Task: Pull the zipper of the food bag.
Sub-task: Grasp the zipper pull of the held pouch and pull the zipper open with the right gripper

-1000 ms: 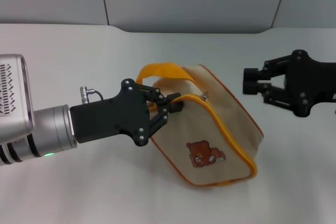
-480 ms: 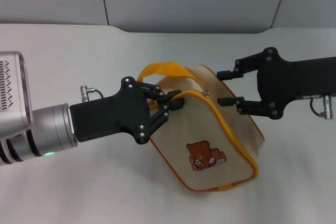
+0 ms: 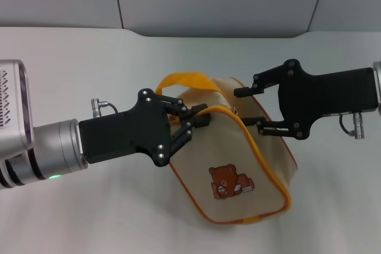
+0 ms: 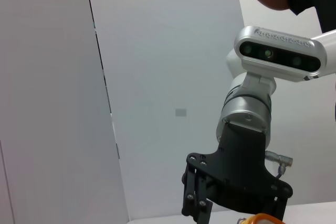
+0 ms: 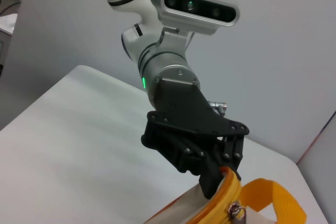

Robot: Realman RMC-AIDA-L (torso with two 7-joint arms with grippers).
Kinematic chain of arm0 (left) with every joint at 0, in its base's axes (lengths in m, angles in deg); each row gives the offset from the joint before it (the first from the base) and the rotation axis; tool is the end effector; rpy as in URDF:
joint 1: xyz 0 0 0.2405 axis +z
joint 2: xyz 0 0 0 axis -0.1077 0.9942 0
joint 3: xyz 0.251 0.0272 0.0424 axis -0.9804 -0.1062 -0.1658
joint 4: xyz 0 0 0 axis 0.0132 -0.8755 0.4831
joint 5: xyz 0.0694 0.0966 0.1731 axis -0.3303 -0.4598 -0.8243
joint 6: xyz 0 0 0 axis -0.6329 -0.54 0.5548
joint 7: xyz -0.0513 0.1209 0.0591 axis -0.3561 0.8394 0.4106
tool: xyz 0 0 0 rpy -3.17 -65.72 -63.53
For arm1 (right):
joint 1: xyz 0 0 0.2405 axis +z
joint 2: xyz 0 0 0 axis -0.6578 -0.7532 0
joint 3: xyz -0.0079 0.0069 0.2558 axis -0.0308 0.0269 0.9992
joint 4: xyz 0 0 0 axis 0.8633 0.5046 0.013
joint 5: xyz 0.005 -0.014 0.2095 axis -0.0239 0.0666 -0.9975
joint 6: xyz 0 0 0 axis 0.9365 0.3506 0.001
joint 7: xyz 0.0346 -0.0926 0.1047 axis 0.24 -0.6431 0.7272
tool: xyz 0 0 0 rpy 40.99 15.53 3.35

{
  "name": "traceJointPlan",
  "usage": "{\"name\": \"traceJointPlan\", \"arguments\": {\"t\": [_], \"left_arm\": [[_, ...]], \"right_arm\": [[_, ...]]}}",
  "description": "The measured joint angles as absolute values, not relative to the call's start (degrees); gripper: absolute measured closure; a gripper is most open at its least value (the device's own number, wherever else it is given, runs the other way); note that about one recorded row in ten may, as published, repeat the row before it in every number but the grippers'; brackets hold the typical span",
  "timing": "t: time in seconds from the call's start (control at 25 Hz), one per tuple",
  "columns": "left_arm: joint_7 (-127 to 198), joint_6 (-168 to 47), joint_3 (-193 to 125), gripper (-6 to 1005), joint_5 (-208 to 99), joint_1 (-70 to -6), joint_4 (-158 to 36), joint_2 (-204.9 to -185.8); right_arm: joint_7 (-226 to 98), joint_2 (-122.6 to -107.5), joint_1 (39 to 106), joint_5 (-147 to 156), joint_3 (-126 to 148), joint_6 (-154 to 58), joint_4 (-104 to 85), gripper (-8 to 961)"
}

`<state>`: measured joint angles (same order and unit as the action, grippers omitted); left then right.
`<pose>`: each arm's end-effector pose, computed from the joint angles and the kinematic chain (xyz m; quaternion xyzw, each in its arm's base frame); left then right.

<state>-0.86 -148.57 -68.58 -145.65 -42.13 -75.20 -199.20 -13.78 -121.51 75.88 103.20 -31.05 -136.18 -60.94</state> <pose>-0.2216 0.3122 -0.0391 -0.9159 0.0432 -0.3704 0.1484 0.1857 0.3485 0.0225 -0.9551 -0.2076 0.1740 0.1198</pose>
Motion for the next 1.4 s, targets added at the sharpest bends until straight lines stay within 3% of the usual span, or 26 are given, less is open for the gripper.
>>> {"name": "traceJointPlan", "arguments": {"t": [0.64, 1.0, 1.4], "left_arm": [[-0.9, -148.4, -68.7, 856, -145.6, -41.7, -75.2, -199.2], [-0.9, -148.2, -68.3, 849, -145.6, -41.5, -75.2, -199.22], [-1.2, -143.5, -59.5, 842, -145.6, -40.5, -72.1, -199.29]], "right_arm": [[-15.2, -121.97, 75.1, 99.6, -34.1, -135.6, -60.6, 615], [-15.2, -121.82, 75.1, 100.0, -36.6, -135.1, -59.6, 955], [-13.8, -121.53, 71.8, 103.4, -35.7, -135.2, -59.6, 956]]}}
